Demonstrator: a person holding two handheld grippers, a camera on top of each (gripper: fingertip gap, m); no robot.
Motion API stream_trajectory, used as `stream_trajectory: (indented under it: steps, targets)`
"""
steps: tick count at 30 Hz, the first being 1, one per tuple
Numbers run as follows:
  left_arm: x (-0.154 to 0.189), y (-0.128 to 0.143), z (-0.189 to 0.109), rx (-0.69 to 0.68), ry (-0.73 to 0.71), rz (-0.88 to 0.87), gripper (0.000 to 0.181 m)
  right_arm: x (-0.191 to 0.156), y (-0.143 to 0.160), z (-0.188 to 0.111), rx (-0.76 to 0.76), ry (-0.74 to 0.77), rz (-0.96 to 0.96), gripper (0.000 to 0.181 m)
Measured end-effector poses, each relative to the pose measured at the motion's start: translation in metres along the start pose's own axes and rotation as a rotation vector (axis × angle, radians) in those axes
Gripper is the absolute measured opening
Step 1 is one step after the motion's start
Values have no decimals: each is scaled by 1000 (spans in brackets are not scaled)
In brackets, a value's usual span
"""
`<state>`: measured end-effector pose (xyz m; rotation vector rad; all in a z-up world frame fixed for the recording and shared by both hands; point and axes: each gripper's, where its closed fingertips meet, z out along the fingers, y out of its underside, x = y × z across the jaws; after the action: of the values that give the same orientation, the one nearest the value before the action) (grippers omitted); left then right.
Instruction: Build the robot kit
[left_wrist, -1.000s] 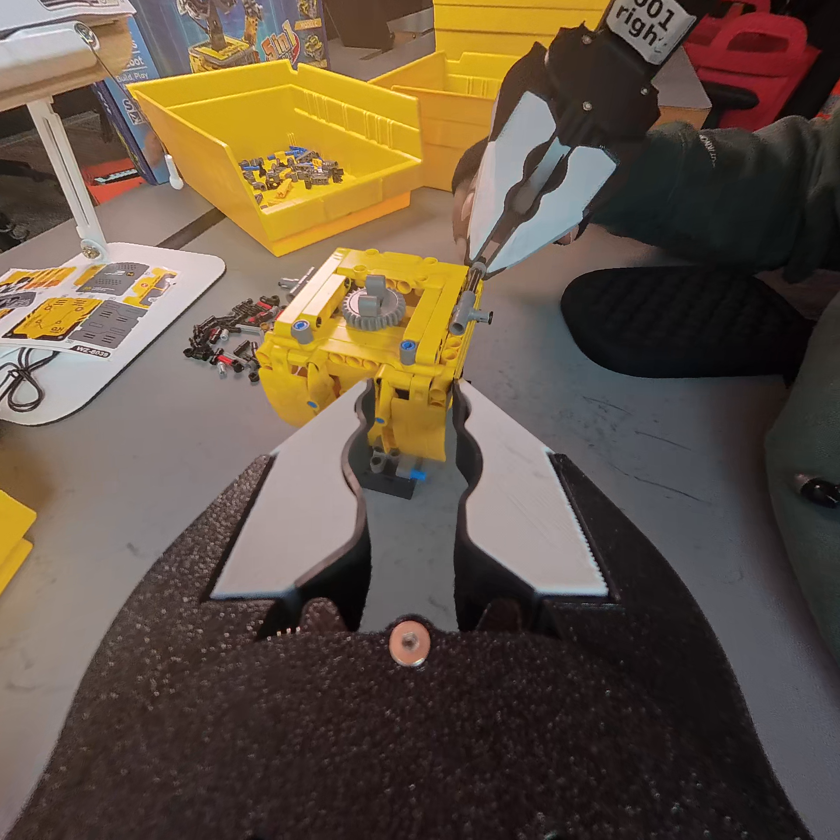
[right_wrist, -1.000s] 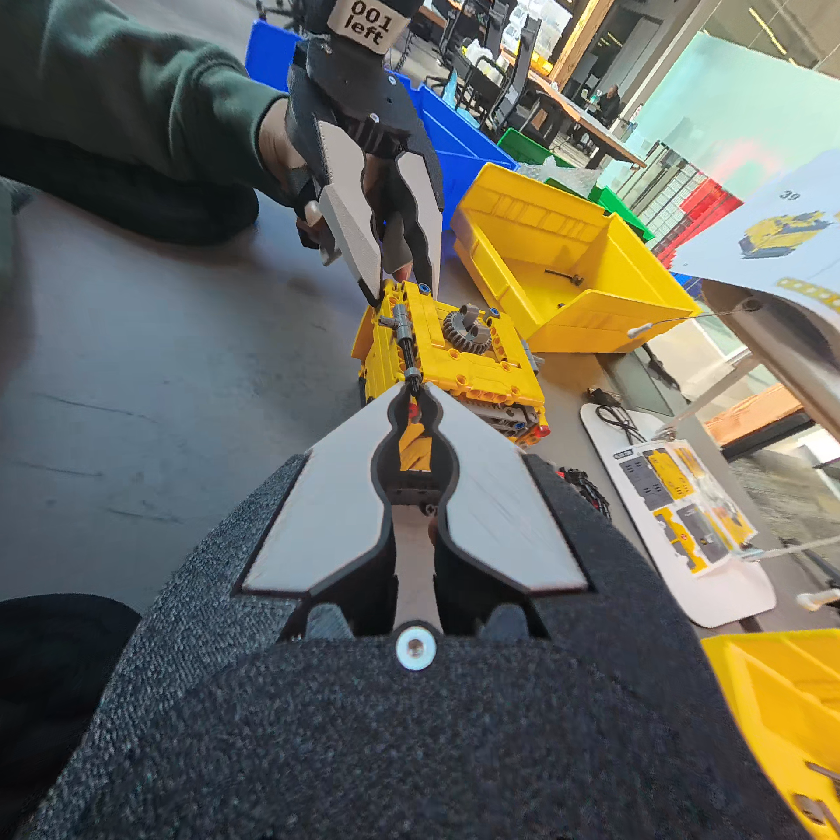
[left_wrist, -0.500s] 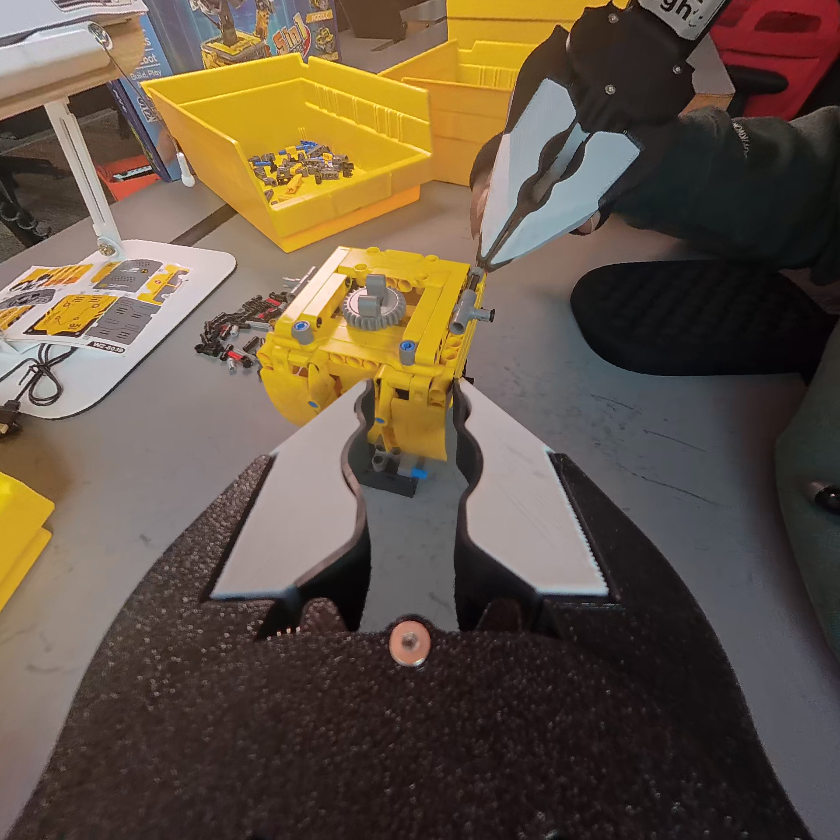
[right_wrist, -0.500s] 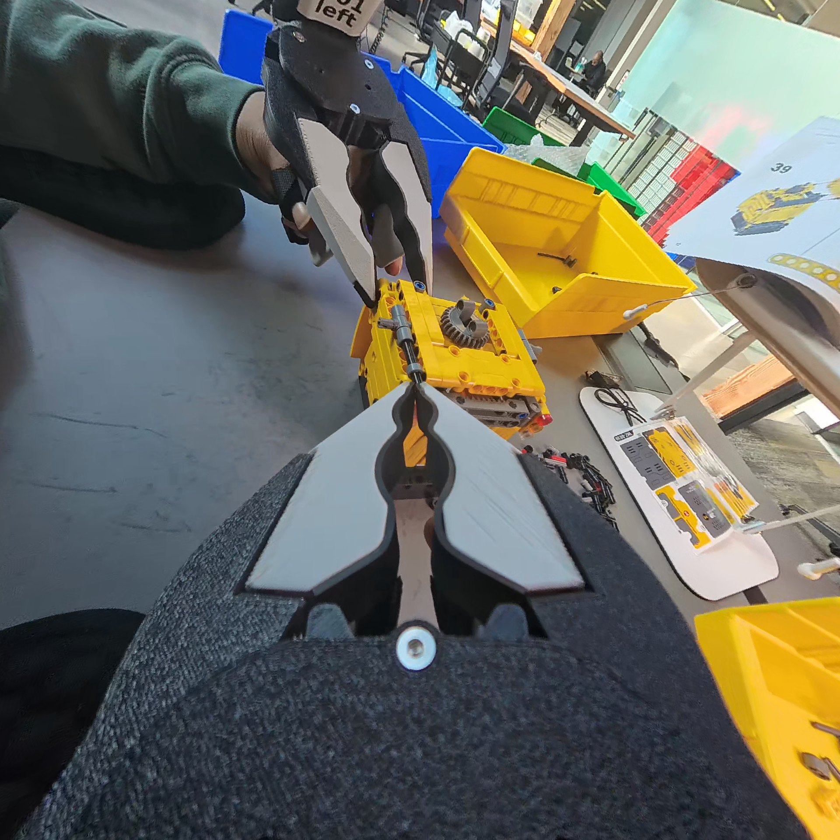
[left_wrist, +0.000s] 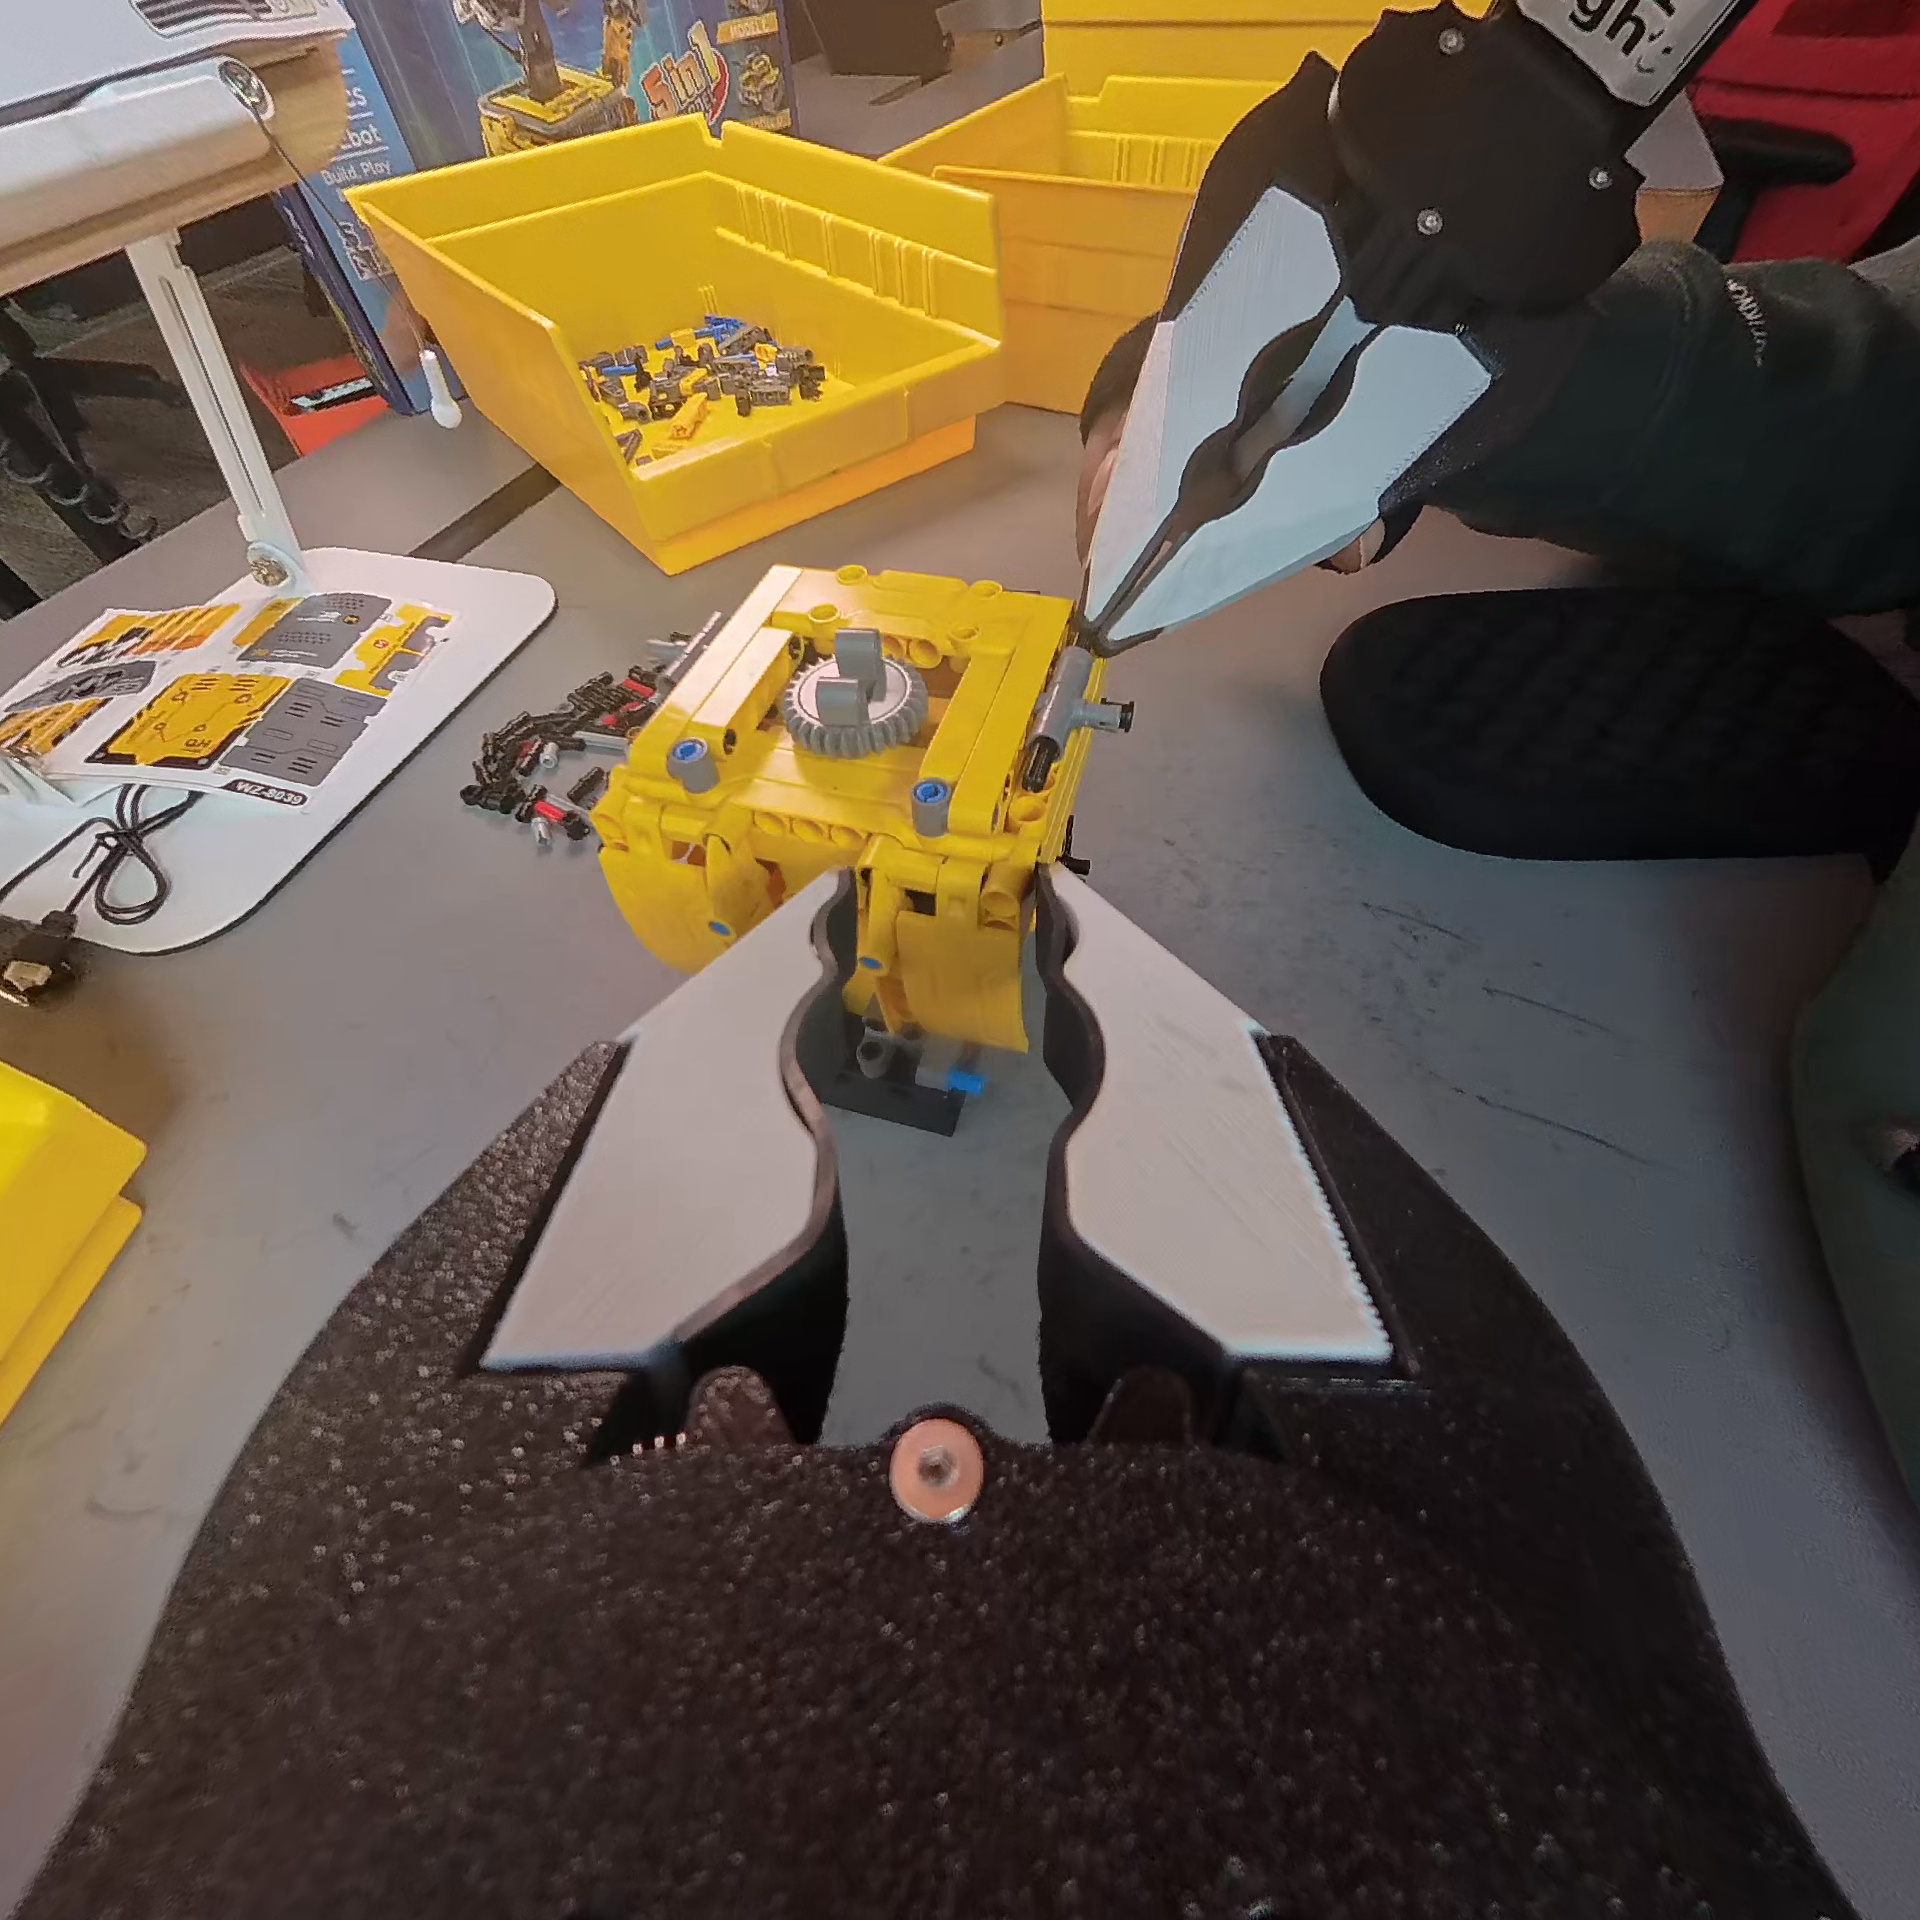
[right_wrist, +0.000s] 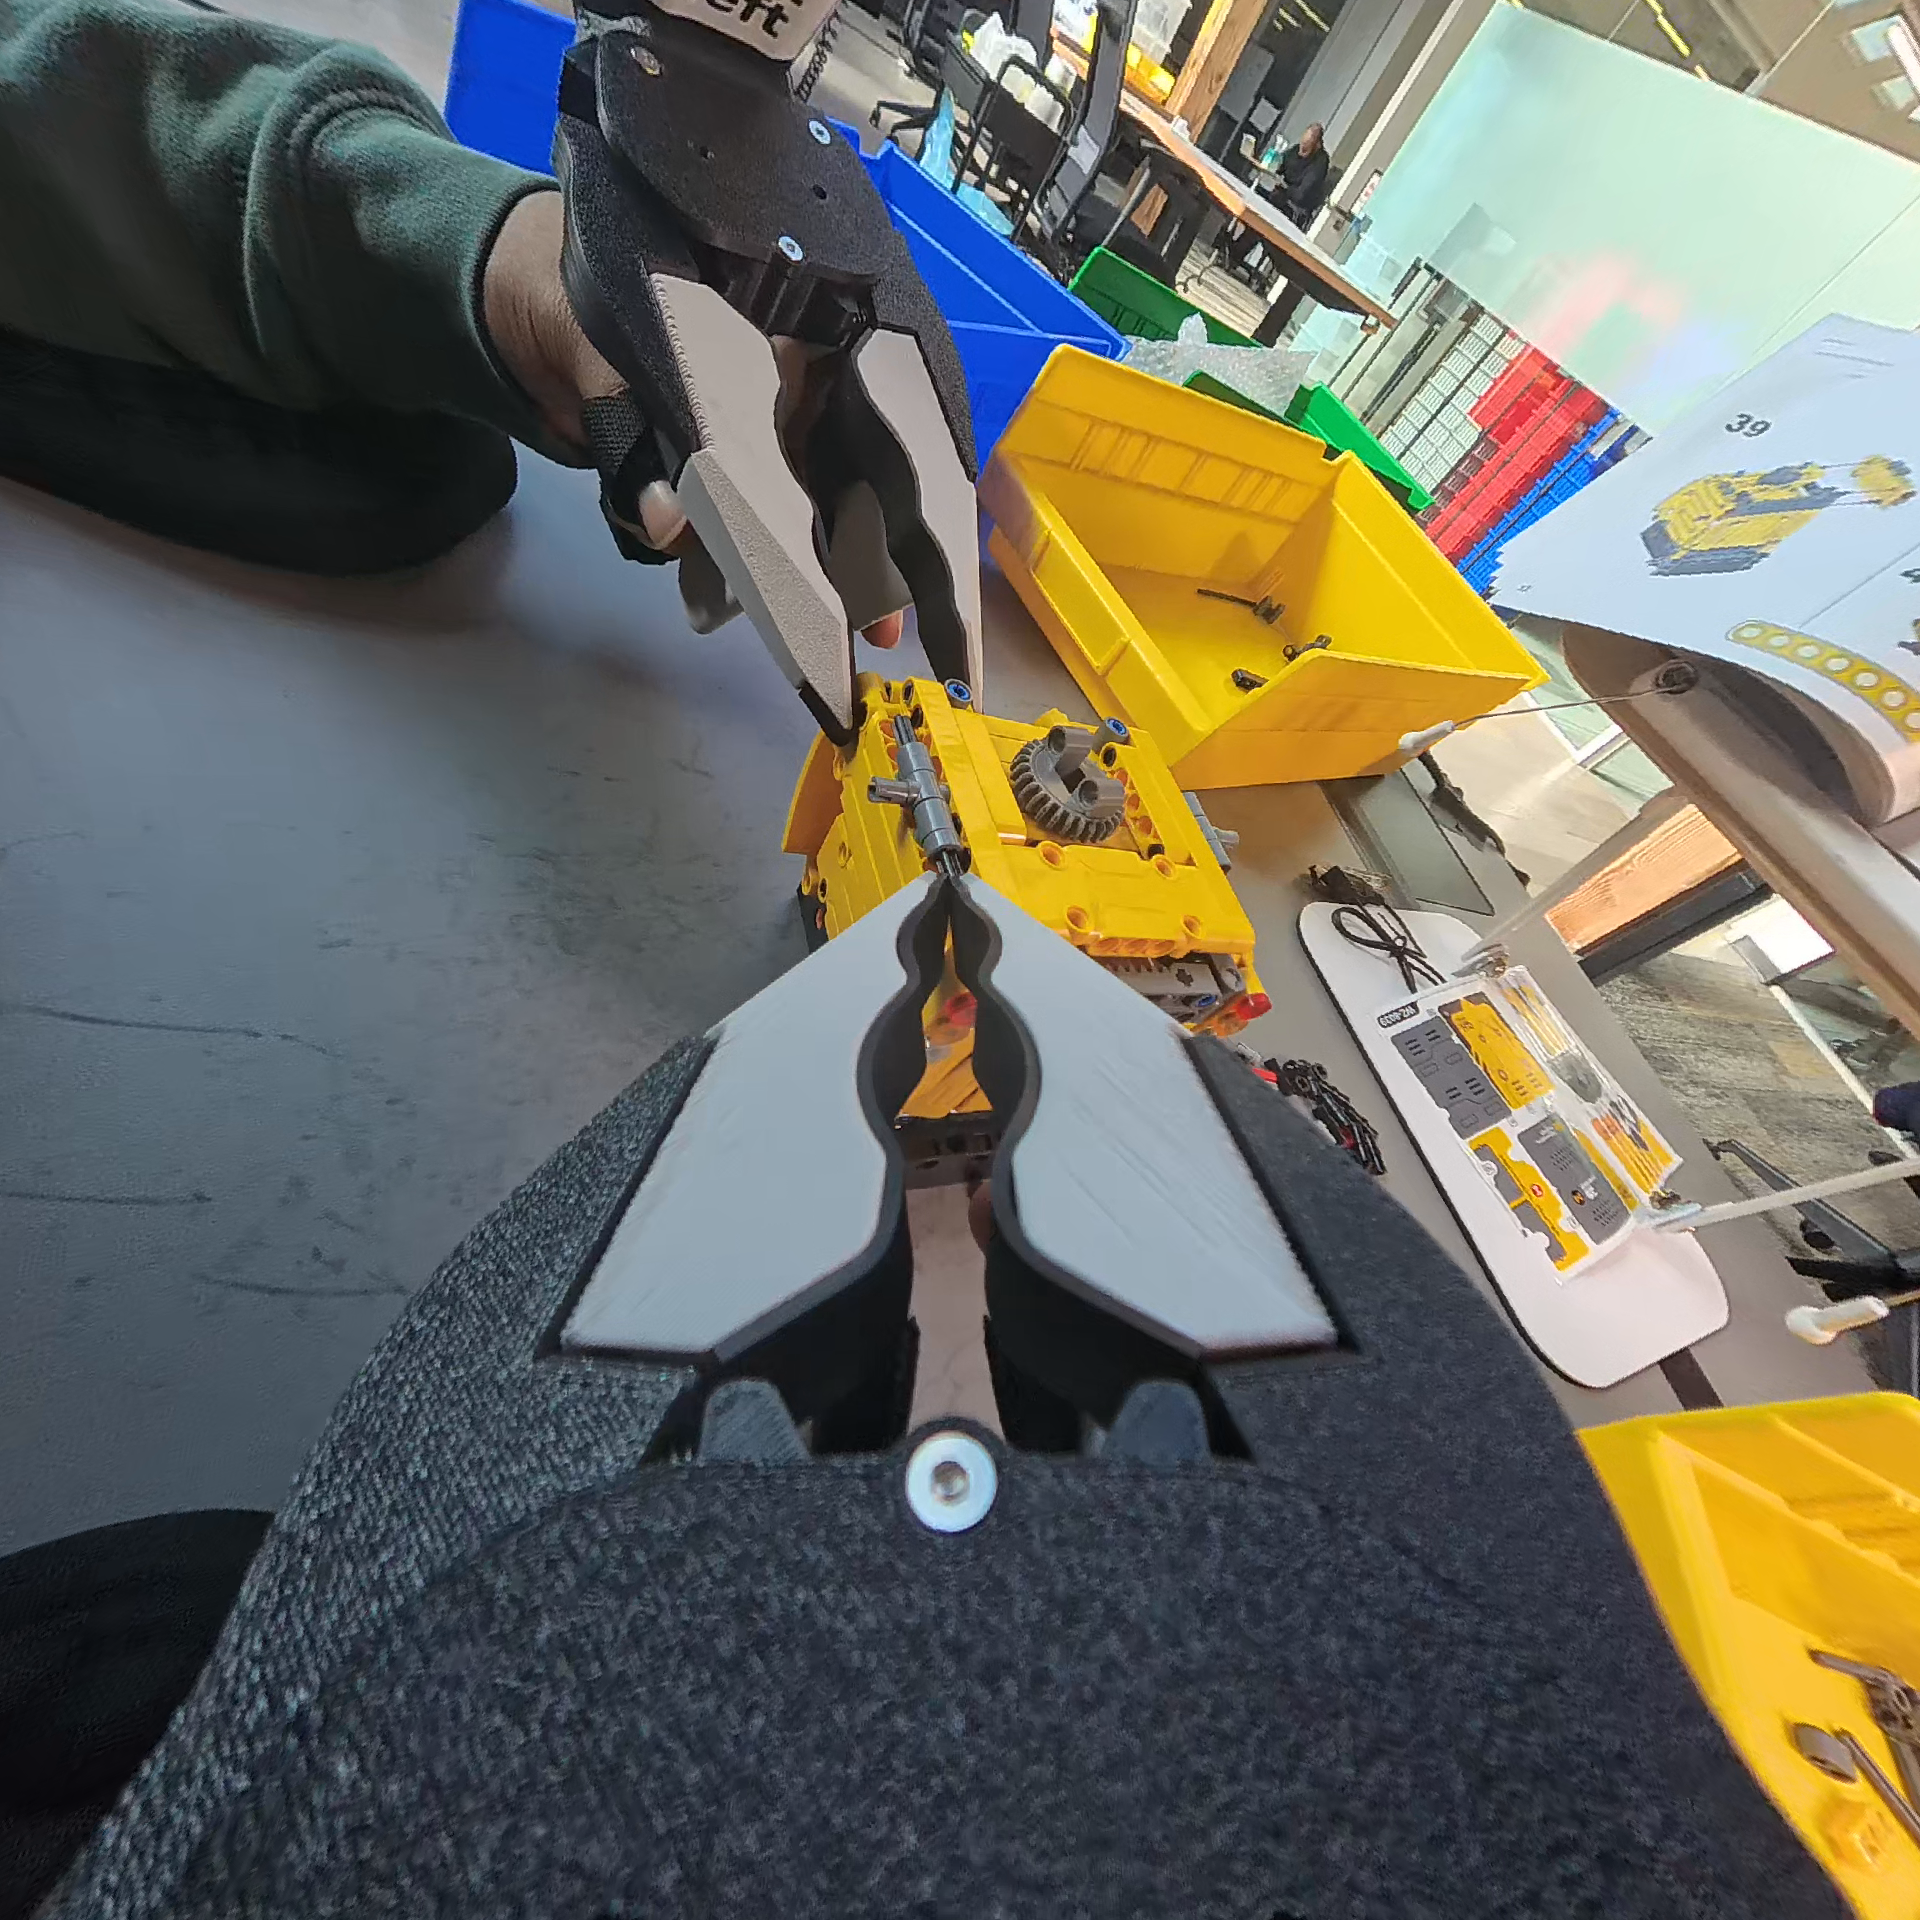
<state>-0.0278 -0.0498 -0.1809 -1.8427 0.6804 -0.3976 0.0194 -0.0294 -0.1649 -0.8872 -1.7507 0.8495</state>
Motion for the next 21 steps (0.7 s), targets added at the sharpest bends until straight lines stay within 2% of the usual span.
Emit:
stream_trajectory:
  steps: [11, 17, 21]
  targets:
    - [-3, -8, -8, 49, -5, -1, 34, 4, 1, -8, 30, 9, 33, 7]
    - [-2, -6, -8, 47, 16, -14, 38, 6, -8, -19, 123, -45, 141, 16]
    - [-2, 1, -4, 24, 20, -26, 41, 9, 5, -22, 90, -64, 180, 19]
